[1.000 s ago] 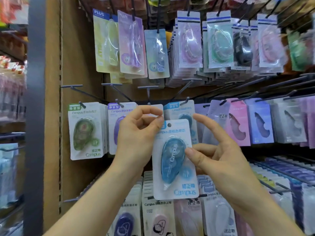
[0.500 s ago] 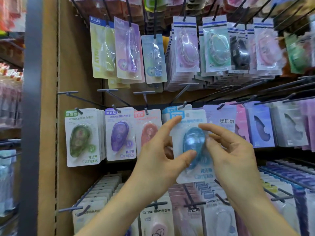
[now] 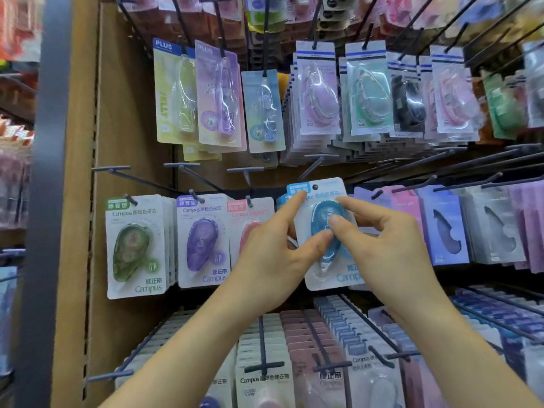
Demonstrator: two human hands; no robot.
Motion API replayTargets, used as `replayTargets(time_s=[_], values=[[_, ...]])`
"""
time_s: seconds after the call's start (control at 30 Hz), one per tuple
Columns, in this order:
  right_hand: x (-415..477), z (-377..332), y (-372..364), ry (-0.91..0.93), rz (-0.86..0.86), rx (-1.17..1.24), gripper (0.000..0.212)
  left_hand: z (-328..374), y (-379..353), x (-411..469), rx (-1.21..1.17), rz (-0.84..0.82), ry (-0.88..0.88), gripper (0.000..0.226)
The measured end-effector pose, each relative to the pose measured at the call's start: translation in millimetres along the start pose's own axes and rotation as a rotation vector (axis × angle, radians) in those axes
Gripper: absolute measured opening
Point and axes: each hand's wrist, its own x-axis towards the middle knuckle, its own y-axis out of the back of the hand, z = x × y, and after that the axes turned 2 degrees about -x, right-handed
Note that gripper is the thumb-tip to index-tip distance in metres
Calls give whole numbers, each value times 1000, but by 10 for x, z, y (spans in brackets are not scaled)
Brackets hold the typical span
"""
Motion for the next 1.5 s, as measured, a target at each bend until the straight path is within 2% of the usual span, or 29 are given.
replayTargets(time_s=[0.1, 0.2, 0.27, 0.37, 0.47, 0.57, 0.67, 0.77, 0.87, 0.97, 1.17, 1.33, 1.5], values=[[31, 39, -13, -38, 26, -16, 29, 17, -4, -18, -10, -39, 29, 96], [27, 62, -33, -48, 8, -138, 31, 10, 22, -102, 23, -42, 65, 97], [13, 3, -35, -24, -23, -331, 31, -18, 38, -153, 37, -21, 74, 92], [8, -101, -103, -47, -132, -748, 58, -84, 33, -230, 56, -25, 34, 87], [34, -94, -202, -4, -140, -900, 61, -141, 69, -340, 157, -53, 45, 85], [56, -11, -298, 50, -122, -1003, 59, -184, 161, -467, 292, -40, 33, 69], [97, 91, -391, 64, -120, -1079, 65, -208, 227, -559, 462, -27, -34, 48], [154, 170, -464, 57, -121, -1121, 72, -269, 294, -575, 677, 57, -138, 40], [192, 230, -527, 69, -109, -1141, 72, -295, 363, -511, 835, 91, -120, 50], [205, 284, -591, 72, -97, -1126, 67, -292, 391, -449, 868, 0, -30, 56], [112, 260, -551, 99, -101, -1118, 74, -289, 412, -488, 836, -5, -31, 52], [-225, 39, -246, 188, -8, -1065, 48, -324, 305, -696, 660, 100, -198, 38], [-642, -146, 225, 89, 30, -755, 11, -166, 45, -1010, 444, 135, -256, 26]])
